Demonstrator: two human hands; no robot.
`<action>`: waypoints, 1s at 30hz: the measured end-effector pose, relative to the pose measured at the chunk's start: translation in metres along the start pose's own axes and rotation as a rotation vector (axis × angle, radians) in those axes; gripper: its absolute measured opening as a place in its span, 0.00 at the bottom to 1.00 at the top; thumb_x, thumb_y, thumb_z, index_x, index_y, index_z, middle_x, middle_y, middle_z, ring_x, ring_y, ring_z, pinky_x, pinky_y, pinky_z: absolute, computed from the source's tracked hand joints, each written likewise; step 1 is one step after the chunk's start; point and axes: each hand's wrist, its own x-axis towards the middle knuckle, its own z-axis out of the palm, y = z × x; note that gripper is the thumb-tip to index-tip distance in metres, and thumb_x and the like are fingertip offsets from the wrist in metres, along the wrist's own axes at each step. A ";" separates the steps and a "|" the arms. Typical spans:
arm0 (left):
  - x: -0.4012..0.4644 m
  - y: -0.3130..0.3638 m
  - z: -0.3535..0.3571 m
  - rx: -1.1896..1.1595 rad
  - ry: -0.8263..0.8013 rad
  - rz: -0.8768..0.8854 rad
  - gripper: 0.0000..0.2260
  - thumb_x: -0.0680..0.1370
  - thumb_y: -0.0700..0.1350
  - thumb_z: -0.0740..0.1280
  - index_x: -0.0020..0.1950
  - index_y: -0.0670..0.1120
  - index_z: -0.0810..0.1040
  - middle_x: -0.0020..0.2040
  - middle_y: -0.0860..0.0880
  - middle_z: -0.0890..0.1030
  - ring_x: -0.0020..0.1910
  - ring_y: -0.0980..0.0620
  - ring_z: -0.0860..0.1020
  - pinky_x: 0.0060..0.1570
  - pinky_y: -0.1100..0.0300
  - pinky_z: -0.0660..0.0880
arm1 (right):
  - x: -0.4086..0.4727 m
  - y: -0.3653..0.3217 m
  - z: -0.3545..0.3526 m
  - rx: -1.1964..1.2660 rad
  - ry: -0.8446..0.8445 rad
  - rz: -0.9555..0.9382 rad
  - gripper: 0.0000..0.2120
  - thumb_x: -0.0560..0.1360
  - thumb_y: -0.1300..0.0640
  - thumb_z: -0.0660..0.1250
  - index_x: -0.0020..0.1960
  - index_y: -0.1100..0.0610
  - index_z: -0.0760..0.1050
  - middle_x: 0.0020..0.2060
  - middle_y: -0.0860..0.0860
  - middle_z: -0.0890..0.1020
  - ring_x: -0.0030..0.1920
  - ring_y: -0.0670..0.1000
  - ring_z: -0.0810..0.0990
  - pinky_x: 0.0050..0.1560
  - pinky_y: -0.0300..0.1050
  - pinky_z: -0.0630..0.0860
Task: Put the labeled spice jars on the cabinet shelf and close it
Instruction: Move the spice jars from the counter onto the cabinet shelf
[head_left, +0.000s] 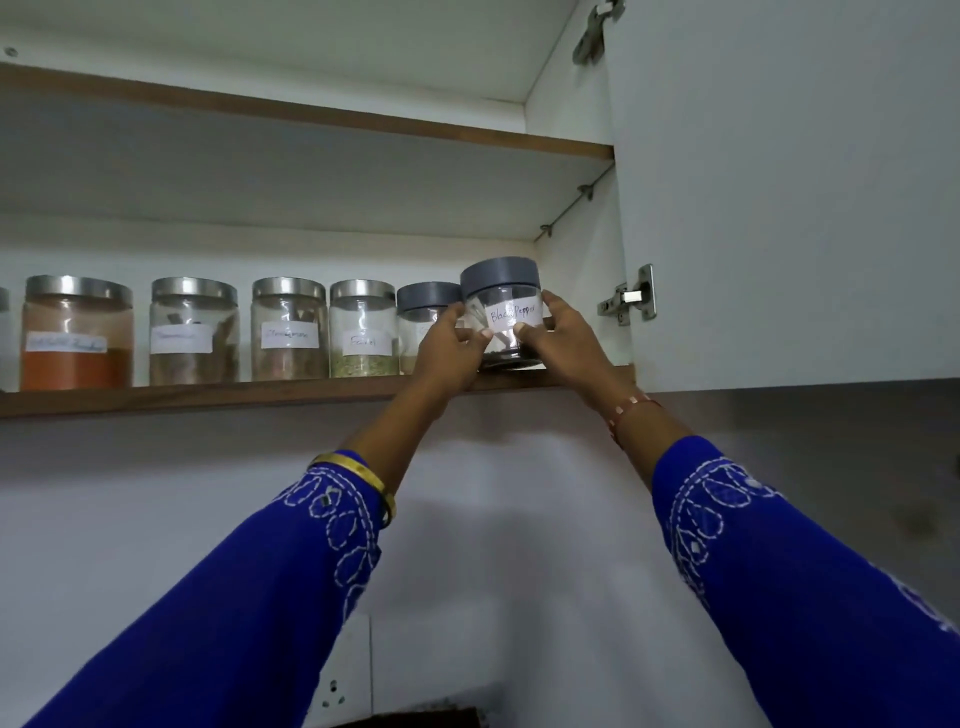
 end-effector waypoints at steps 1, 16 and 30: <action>0.003 -0.001 0.003 0.022 0.000 -0.009 0.23 0.78 0.43 0.63 0.72 0.44 0.64 0.59 0.43 0.77 0.58 0.45 0.76 0.52 0.57 0.73 | 0.003 0.005 0.000 -0.009 0.003 0.012 0.19 0.76 0.61 0.62 0.67 0.57 0.67 0.48 0.53 0.76 0.47 0.50 0.75 0.38 0.31 0.68; 0.011 0.003 0.022 0.460 -0.084 -0.017 0.19 0.78 0.36 0.60 0.69 0.37 0.67 0.68 0.39 0.72 0.67 0.44 0.70 0.63 0.59 0.67 | 0.021 0.035 0.018 -0.378 0.009 0.065 0.17 0.75 0.62 0.64 0.63 0.64 0.70 0.59 0.61 0.77 0.59 0.58 0.76 0.53 0.43 0.72; -0.025 -0.001 0.012 0.123 0.138 -0.036 0.20 0.76 0.33 0.58 0.69 0.41 0.70 0.67 0.42 0.73 0.66 0.47 0.72 0.66 0.55 0.70 | -0.043 0.011 0.017 -0.075 0.098 -0.011 0.20 0.77 0.67 0.57 0.69 0.63 0.68 0.65 0.59 0.74 0.65 0.55 0.73 0.63 0.40 0.68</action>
